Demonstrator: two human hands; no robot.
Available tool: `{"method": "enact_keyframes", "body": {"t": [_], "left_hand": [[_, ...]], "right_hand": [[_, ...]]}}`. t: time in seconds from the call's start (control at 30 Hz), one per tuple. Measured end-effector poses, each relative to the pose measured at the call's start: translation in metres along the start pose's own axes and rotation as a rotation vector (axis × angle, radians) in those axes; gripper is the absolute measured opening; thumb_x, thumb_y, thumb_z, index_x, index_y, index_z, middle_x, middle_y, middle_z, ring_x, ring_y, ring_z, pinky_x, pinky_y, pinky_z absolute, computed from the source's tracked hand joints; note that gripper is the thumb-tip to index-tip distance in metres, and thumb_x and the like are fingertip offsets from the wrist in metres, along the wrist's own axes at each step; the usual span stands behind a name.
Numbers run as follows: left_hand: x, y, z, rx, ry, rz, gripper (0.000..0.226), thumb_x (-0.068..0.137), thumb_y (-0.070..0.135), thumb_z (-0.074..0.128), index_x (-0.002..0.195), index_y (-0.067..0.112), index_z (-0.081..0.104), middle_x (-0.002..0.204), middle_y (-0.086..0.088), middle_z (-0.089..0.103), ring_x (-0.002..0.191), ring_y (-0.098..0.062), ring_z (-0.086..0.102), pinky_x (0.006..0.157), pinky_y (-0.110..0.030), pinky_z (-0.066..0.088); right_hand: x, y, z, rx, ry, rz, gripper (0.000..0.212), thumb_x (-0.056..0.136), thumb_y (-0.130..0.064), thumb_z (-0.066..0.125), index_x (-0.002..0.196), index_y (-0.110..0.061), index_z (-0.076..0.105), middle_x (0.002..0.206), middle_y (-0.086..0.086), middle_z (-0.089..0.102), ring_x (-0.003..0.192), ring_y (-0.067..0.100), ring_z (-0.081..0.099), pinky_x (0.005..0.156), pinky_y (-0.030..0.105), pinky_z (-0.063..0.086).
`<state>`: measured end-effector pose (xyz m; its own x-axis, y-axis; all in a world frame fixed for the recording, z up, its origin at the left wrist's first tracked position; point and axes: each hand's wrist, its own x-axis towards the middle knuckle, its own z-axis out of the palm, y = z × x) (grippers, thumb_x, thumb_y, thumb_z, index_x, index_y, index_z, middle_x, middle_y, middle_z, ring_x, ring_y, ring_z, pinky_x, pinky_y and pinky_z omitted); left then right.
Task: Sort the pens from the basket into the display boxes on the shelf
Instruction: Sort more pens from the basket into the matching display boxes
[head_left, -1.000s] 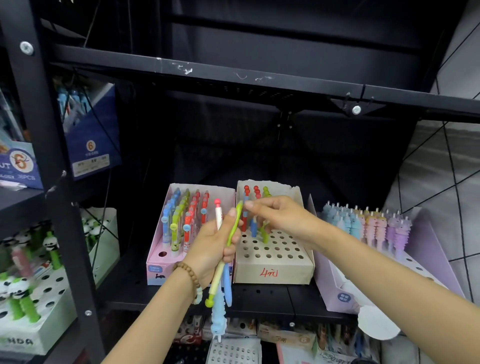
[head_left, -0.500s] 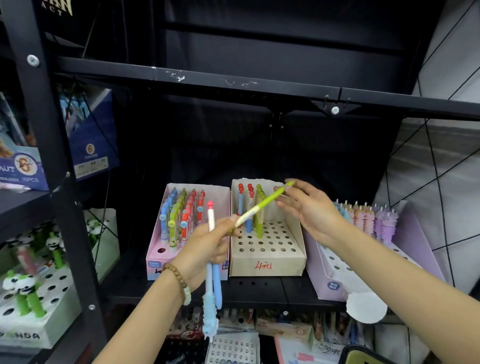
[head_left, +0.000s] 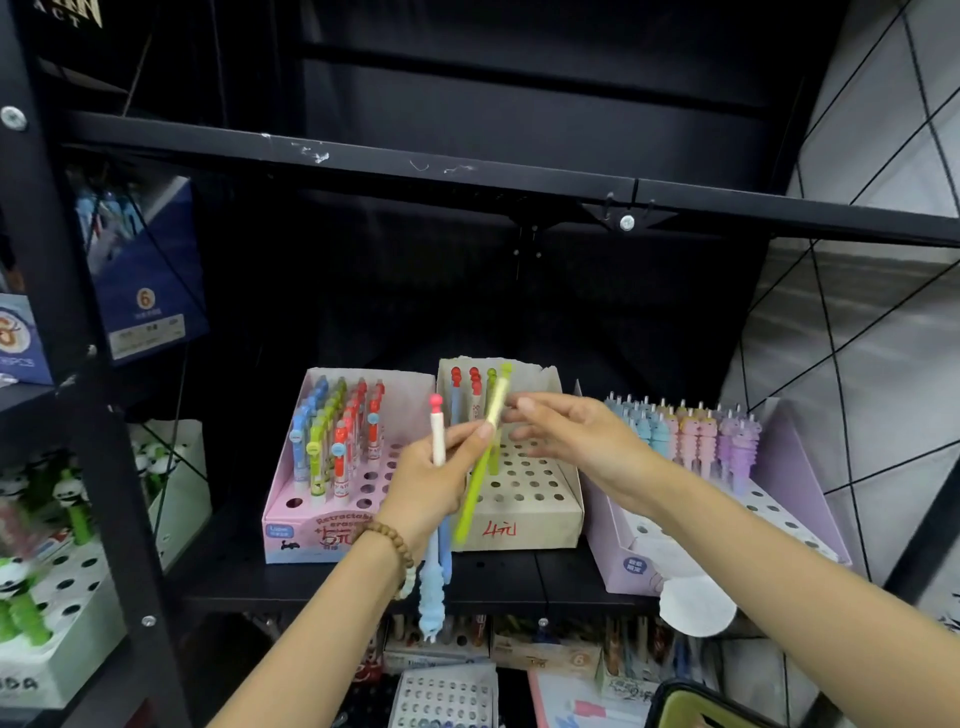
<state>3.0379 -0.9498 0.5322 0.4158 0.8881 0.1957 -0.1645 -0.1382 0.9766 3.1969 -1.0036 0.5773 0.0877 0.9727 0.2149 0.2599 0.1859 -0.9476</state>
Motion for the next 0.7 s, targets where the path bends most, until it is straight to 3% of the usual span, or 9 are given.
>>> {"method": "enact_keyframes", "body": {"t": [0.13, 0.2, 0.33, 0.37, 0.5, 0.7], "left_hand": [[0.001, -0.004, 0.003, 0.046, -0.026, -0.009, 0.021, 0.089, 0.035, 0.058, 0.106, 0.026, 0.068, 0.035, 0.014, 0.039, 0.032, 0.0, 0.031, 0.035, -0.012, 0.028], [0.003, -0.005, 0.002, 0.053, -0.017, -0.019, 0.024, 0.091, 0.035, 0.055, 0.108, 0.022, 0.067, 0.036, 0.014, 0.04, 0.031, 0.0, 0.031, 0.034, -0.012, 0.028], [0.011, -0.005, -0.009, 0.011, 0.041, -0.051, 0.036, 0.099, 0.038, 0.035, 0.1, 0.019, 0.064, 0.074, -0.002, 0.052, 0.032, 0.0, 0.025, 0.032, -0.013, 0.023], [0.012, -0.005, -0.013, -0.016, 0.054, -0.056, 0.037, 0.1, 0.038, 0.031, 0.098, 0.018, 0.062, 0.075, -0.001, 0.05, 0.032, 0.001, 0.024, 0.031, -0.012, 0.023], [0.011, -0.008, -0.025, -0.198, 0.096, -0.087, 0.039, 0.1, 0.039, 0.03, 0.092, 0.013, 0.058, 0.048, 0.01, 0.035, 0.033, -0.001, 0.026, 0.03, -0.013, 0.023], [0.01, -0.013, -0.026, -0.356, 0.134, -0.1, 0.037, 0.099, 0.04, 0.034, 0.085, 0.012, 0.053, 0.046, 0.01, 0.033, 0.034, -0.001, 0.025, 0.03, -0.013, 0.023]], "right_hand": [[0.009, 0.002, 0.011, 0.017, -0.011, -0.054, 0.022, 0.093, -0.021, 0.057, 0.112, -0.017, 0.066, 0.105, -0.004, 0.073, 0.1, 0.009, 0.067, 0.089, 0.023, 0.053], [0.013, 0.004, 0.013, 0.04, 0.013, -0.089, 0.017, 0.092, -0.017, 0.058, 0.106, -0.02, 0.067, 0.1, -0.004, 0.074, 0.096, 0.009, 0.069, 0.085, 0.02, 0.054], [0.025, 0.003, 0.004, 0.12, 0.272, -0.162, 0.014, 0.092, -0.008, 0.057, 0.097, -0.019, 0.065, 0.092, 0.001, 0.074, 0.084, 0.009, 0.071, 0.069, 0.015, 0.054], [0.028, 0.004, 0.0, 0.094, 0.334, -0.176, 0.014, 0.093, -0.007, 0.056, 0.096, -0.018, 0.063, 0.09, 0.001, 0.073, 0.083, 0.01, 0.071, 0.068, 0.017, 0.055], [0.035, 0.016, -0.007, -0.07, 0.378, -0.171, 0.013, 0.094, -0.007, 0.054, 0.104, -0.012, 0.061, 0.091, 0.004, 0.069, 0.085, 0.009, 0.068, 0.065, 0.016, 0.055], [0.045, 0.017, -0.006, -0.132, 0.329, -0.158, 0.011, 0.094, -0.005, 0.054, 0.102, -0.007, 0.062, 0.086, 0.005, 0.069, 0.075, 0.004, 0.067, 0.062, 0.012, 0.053]]}}
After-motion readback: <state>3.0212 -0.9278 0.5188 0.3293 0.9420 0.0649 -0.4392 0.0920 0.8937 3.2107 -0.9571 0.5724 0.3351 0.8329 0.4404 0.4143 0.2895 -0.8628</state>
